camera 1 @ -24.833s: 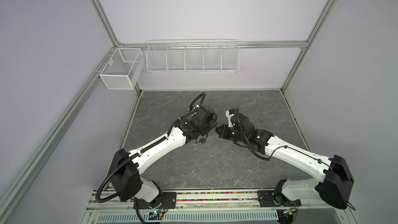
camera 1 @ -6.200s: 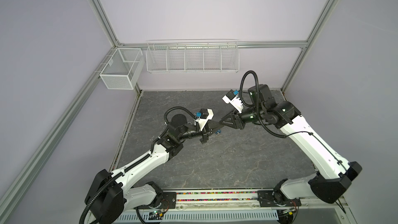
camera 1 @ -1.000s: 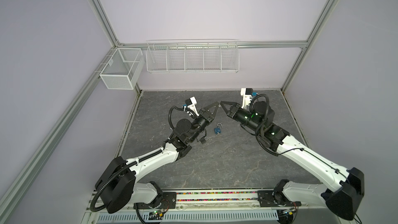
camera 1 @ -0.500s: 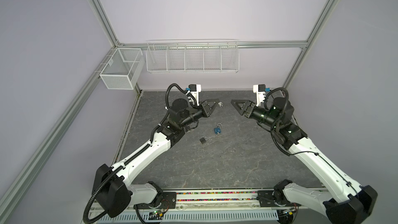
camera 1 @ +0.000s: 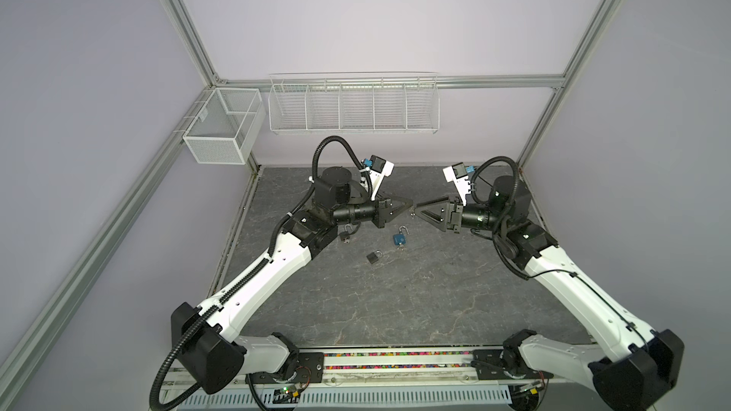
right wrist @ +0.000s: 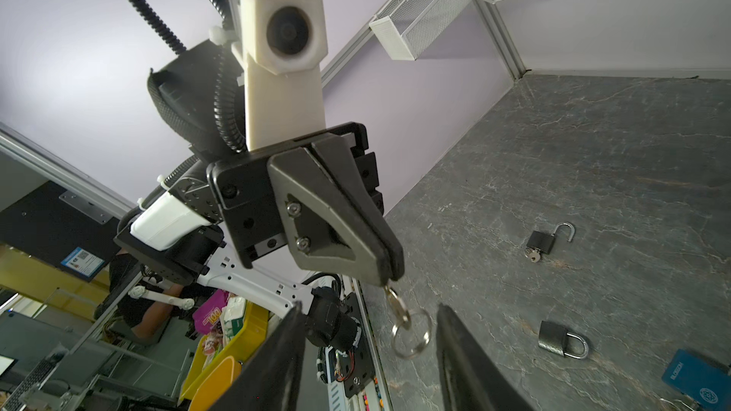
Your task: Unlock with the key
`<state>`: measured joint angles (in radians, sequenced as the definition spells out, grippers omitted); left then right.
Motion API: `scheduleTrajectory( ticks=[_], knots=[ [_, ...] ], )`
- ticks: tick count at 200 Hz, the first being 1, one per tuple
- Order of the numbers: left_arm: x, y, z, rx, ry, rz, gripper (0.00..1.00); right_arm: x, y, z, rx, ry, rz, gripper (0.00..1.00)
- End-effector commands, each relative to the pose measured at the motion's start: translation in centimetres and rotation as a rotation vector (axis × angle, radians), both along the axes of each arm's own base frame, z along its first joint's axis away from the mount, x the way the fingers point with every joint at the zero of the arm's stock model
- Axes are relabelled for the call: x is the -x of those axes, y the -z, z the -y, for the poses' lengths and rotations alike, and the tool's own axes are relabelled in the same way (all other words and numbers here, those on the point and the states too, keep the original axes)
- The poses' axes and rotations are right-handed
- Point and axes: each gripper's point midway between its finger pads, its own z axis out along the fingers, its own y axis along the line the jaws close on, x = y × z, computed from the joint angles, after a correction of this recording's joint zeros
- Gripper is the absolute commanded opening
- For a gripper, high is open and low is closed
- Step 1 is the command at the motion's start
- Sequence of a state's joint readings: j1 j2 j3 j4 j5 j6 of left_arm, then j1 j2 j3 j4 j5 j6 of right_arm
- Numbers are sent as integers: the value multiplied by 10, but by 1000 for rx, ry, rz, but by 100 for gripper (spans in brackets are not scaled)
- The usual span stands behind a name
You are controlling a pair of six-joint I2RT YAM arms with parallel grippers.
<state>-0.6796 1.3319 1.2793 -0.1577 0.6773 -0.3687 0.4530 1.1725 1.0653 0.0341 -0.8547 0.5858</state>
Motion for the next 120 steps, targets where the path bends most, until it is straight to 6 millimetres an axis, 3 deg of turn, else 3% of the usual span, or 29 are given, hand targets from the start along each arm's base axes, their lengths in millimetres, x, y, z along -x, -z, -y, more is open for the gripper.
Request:
scheduleTrajectory(
  ticks=[1,44,84,120],
  knots=[
    [4,-8,2,2,53,44,0,6,-5,-2,-8,-56,62,51],
    [8,-14,5,28,90,45,0,10,-1,-3,-7,-89,59,40],
    [8,-17,6,39,89,41,0,10,7,-4,3,-106,43,39],
    [9,-19,6,46,89,42,0,8,14,-6,12,-112,29,31]
  ],
)
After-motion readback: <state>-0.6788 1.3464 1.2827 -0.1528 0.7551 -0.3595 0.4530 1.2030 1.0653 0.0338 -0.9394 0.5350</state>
